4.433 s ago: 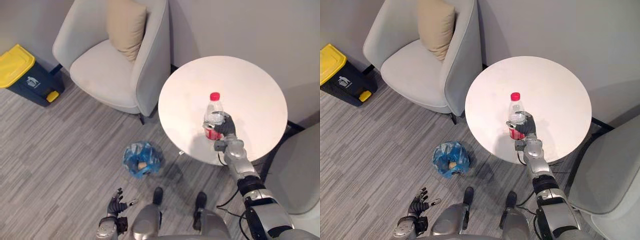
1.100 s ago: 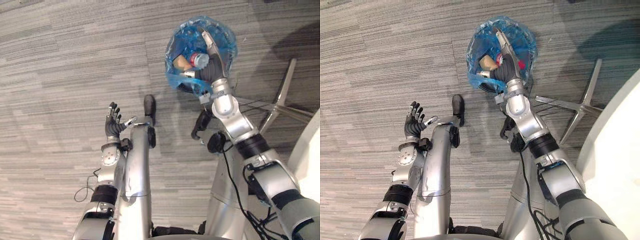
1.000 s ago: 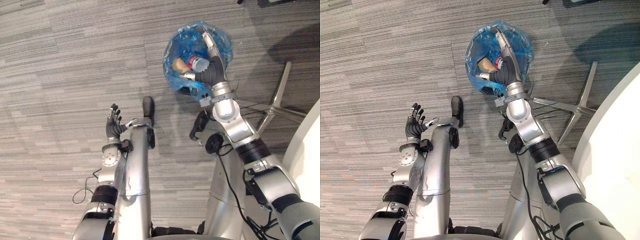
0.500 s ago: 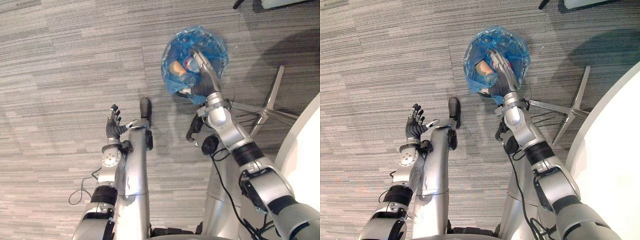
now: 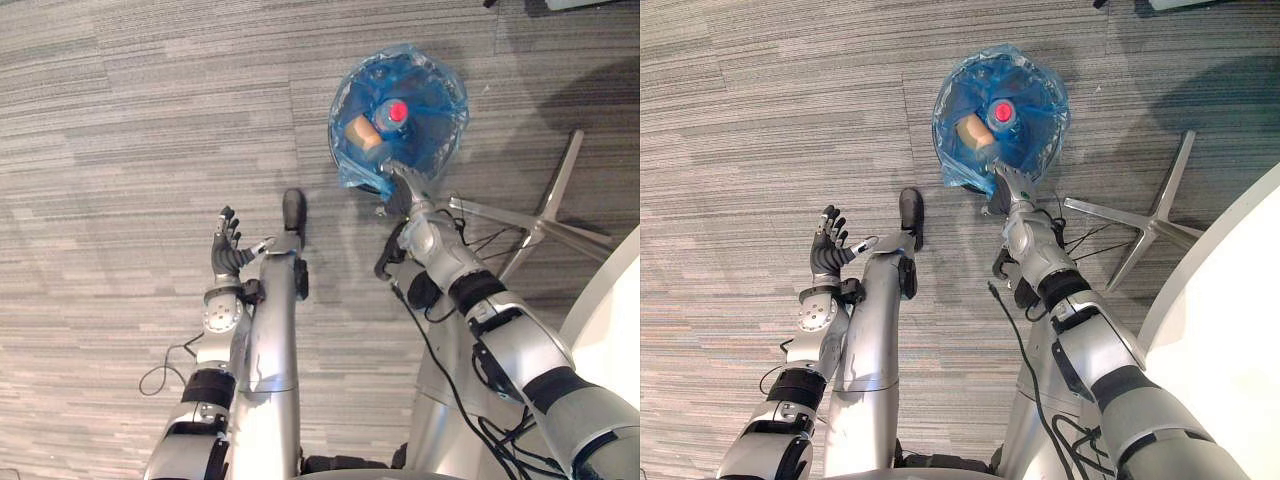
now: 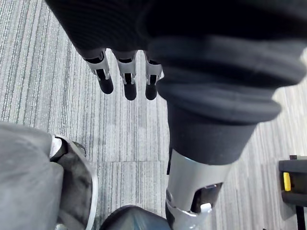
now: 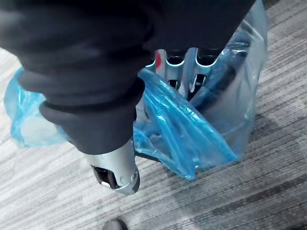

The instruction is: Gather rubbish on tea table into small bin, then transfer packed bag to large trash can.

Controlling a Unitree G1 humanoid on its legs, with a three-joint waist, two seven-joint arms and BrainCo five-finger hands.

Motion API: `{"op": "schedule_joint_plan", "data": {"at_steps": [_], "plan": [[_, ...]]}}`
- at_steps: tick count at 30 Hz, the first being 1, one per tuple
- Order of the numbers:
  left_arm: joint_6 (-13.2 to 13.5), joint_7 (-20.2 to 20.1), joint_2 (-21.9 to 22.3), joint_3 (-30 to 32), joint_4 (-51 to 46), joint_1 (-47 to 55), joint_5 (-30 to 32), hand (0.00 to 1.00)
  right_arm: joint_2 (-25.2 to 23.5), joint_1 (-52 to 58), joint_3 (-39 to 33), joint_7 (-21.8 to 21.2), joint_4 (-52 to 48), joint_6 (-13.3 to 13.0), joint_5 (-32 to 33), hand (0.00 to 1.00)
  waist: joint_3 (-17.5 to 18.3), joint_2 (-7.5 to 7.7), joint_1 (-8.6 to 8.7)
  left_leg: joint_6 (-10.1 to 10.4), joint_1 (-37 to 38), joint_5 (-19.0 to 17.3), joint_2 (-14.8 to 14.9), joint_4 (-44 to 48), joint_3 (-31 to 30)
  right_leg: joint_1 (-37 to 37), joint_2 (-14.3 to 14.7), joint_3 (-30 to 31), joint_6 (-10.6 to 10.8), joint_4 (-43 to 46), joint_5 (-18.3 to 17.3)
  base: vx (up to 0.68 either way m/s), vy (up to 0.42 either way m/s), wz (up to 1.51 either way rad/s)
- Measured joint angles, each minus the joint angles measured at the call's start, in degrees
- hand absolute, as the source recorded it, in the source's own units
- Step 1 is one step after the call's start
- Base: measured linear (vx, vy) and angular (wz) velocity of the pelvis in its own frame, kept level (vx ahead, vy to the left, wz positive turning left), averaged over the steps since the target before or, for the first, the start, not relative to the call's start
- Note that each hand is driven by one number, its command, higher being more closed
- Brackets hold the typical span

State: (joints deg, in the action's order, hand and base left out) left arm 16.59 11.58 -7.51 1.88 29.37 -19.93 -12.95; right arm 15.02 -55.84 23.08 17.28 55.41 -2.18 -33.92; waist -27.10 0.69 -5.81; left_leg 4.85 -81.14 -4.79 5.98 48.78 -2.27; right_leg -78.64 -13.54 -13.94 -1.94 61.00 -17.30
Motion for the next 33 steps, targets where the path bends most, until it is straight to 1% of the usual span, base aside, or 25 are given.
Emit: {"op": "schedule_joint_plan", "data": {"at_steps": [4, 8, 11, 14, 17, 19, 21, 22, 23, 24, 26, 27, 28, 30, 31, 32, 33], "plan": [[-0.04, 0.0, 0.01, 0.02, -0.03, -0.1, 0.01, 0.0, 0.39, 0.28, -0.02, 0.05, -2.07, -0.11, 1.6, 1.0, 0.0, 0.0, -0.04, 0.13, -0.08, 0.08, 0.02, 0.49, 0.0, -0.04, -0.02, 0.07, -0.01, 0.36, 0.01, 0.0, 0.008, 0.0], [-0.24, 0.0, -0.02, 0.15, -0.1, -0.1, 0.06, 0.0, 0.97, 2.41, -0.07, 0.16, -10.02, -0.4, 4.11, 1.0, 0.01, -0.01, -0.03, 0.14, 0.03, 0.08, 0.28, 1.36, -0.01, 0.08, 0.25, 0.26, -0.06, 0.91, 0.04, -0.02, 0.028, -0.05], [-1.32, 0.01, 0.25, 0.17, 0.28, -0.09, 0.12, 0.0, 0.91, 4.36, -0.3, 0.35, -14.91, -1.32, 5.34, 1.0, 0.01, -0.01, -0.13, 0.12, 1.39, 0.1, 0.56, 1.44, -0.01, 1.41, 0.48, 0.25, -0.32, 0.89, 0.2, -0.03, 0.026, -0.05], [-2.37, -0.01, 1.39, 0.1, 0.55, 0.29, 0.23, 0.0, 0.31, 8.03, -0.98, 0.3, -20.05, -1.43, 6.92, 1.0, 0.01, -0.01, -0.16, -0.03, 4.82, -0.02, 0.95, 0.73, -0.09, 4.94, 0.87, -0.03, -0.05, 0.07, 0.04, -0.03, 0.013, -0.03], [-2.91, -0.19, 2.69, -0.38, 0.56, 1.27, 0.49, 0.0, -1.21, 13.44, -2.84, 0.24, -27.06, -1.54, 9.49, 1.0, 0.03, 0.02, 0.32, 0.25, 10.13, 0.44, 1.03, -2.57, 0.27, 10.12, 0.93, -0.67, -0.24, -2.44, 0.2, -0.02, -0.004, 0.09], [-3.77, -0.37, 3.22, -2.92, 0.63, 3.21, 1.53, 0.0, -1.96, 19.94, -2.82, 0.0, -33.35, -1.72, 12.0, 1.0, 0.03, 0.03, 0.37, 0.41, 17.14, 1.43, 1.07, -6.74, 0.73, 17.05, 1.07, -1.62, -0.33, -6.1, 0.63, 0.02, -0.018, 0.11], [-3.94, -0.38, 3.24, -3.73, 0.74, 4.99, 2.16, 0.0, -3.12, 24.47, -2.77, -0.26, -36.89, -1.92, 13.76, 1.0, 0.05, 0.06, 0.39, 0.43, 22.6, 1.76, 1.23, -9.93, 0.93, 22.62, 1.59, -2.11, 0.01, -9.33, 1.14, 0.06, -0.016, 0.02], [-3.97, -0.4, 3.26, -4.09, 0.79, 6.48, 2.53, 0.0, -3.96, 27.89, -2.7, -0.89, -39.54, -2.48, 15.25, 1.0, 0.09, 0.12, 0.46, 0.42, 27.32, 2.14, 1.22, -12.74, 1.34, 27.13, 1.8, -2.42, 0.01, -12.1, 1.78, 0.09, -0.015, -0.04], [-3.99, -0.43, 3.35, -4.15, 0.96, 8.25, 2.69, 0.0, -4.45, 31.23, -2.23, -1.36, -42.18, -3.32, 16.76, 1.0, 0.97, 0.11, 0.49, 0.72, 31.36, 2.77, 1.34, -15.56, 1.86, 30.98, 2.37, -2.45, 0.39, -15.03, 2.61, 0.08, -0.009, -0.07], [-4.0, -0.44, 3.34, -4.13, 1.16, 9.23, 2.76, 0.0, -4.75, 32.75, -2.12, -1.44, -43.49, -3.74, 17.44, 1.0, 1.65, 0.17, 0.49, 0.68, 33.15, 2.89, 1.44, -16.87, 2.21, 32.71, 2.62, -2.48, 0.62, -16.49, 2.94, 0.09, 0.001, -0.12], [-4.43, -0.66, 3.24, -4.09, 2.38, 11.62, 3.02, 0.0, -6.04, 36.65, -1.54, -2.82, -46.71, -4.27, 18.84, 1.0, 2.77, 0.36, 0.53, 0.23, 40.36, 3.78, 1.75, -21.44, 3.51, 39.64, 3.52, -2.39, 1.07, -21.75, 4.48, 0.14, 0.016, -0.16], [-4.81, -1.35, 3.28, -4.11, 2.62, 13.1, 3.08, 0.0, -6.34, 38.98, -1.31, -3.39, -48.59, -4.42, 19.24, 1.0, 4.14, 0.61, 0.56, 0.23, 43.76, 4.23, 1.67, -23.85, 4.19, 42.75, 3.76, -2.23, 1.74, -24.25, 5.05, 0.18, 0.027, -0.12], [-4.85, -1.55, 3.28, -4.13, 3.0, 13.73, 3.4, 0.0, -6.43, 40.06, -1.26, -3.68, -49.25, -4.73, 19.36, 1.0, 4.98, 0.72, 0.63, 0.16, 45.34, 4.47, 1.58, -25.03, 4.4, 44.26, 3.91, -2.17, 1.98, -25.53, 5.35, 0.16, 0.03, -0.11], [-4.88, -1.6, 2.7, -4.71, 6.0, 15.5, 4.15, 0.0, -7.48, 42.68, -1.19, -5.02, -49.56, -6.16, 19.86, 1.0, 7.94, 1.58, 0.71, -0.14, 51.34, 5.64, 1.48, -30.32, 5.74, 49.42, 4.81, -1.54, 2.56, -30.85, 6.99, 0.2, 0.034, -0.21], [-4.98, -1.63, 2.25, -4.78, 7.88, 16.46, 4.46, 0.0, -7.82, 43.31, -1.03, -5.35, -49.56, -6.45, 19.89, 1.0, 9.56, 1.9, 1.28, -0.15, 54.51, 6.43, 1.46, -33.41, 6.11, 52.24, 5.5, -1.14, 2.85, -34.2, 8.17, 0.17, 0.032, -0.25], [-4.99, -1.61, 2.06, -4.77, 8.8, 17.02, 4.7, 0.0, -7.87, 43.5, -0.69, -5.73, -49.56, -6.52, 19.95, 1.0, 10.25, 2.04, 1.78, -0.25, 56.27, 6.89, 1.47, -35.22, 6.53, 53.75, 5.83, -0.97, 3.01, -36.12, 8.88, 0.16, 0.041, -0.4], [-5.07, -1.67, 1.49, -4.77, 10.12, 18.67, 4.77, 0.0, -7.8, 43.85, 0.04, -6.92, -49.57, -6.61, 20.02, 1.0, 11.78, 2.53, 1.81, -0.3, 60.48, 7.9, 1.48, -39.05, 7.78, 57.13, 6.82, 0.25, 3.33, -40.15, 10.65, 0.18, 0.08, -0.61]]}}
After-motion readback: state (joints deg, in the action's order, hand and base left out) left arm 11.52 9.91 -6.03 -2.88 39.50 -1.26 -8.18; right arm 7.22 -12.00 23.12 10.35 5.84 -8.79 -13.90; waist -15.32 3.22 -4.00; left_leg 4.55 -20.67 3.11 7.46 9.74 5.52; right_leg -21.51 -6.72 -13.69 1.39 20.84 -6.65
